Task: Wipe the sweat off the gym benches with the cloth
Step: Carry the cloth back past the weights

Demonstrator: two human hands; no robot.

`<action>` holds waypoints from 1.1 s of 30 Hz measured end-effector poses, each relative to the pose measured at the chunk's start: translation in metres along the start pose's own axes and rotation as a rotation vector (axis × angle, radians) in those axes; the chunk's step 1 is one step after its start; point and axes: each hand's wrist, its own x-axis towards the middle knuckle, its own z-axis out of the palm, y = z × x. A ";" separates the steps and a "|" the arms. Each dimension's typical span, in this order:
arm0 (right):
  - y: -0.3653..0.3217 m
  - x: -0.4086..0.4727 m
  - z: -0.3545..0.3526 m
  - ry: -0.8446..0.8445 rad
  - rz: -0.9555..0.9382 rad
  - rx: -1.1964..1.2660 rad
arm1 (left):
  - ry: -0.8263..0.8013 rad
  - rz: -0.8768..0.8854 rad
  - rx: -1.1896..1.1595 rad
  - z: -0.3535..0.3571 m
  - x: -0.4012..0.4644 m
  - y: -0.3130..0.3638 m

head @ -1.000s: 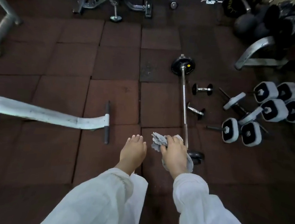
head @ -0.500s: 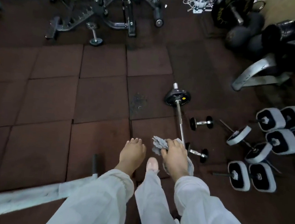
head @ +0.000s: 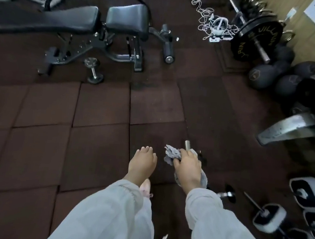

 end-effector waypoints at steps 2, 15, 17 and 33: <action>-0.011 0.056 -0.011 0.016 0.007 0.008 | 0.011 0.005 0.015 -0.026 0.054 0.000; -0.018 0.371 -0.108 0.114 0.184 0.080 | -0.105 0.142 0.116 -0.164 0.380 0.084; -0.006 0.422 -0.125 0.102 0.212 0.045 | -0.122 0.169 0.133 -0.180 0.428 0.105; 0.031 0.889 -0.296 0.154 0.163 0.009 | -0.087 0.136 0.085 -0.365 0.860 0.259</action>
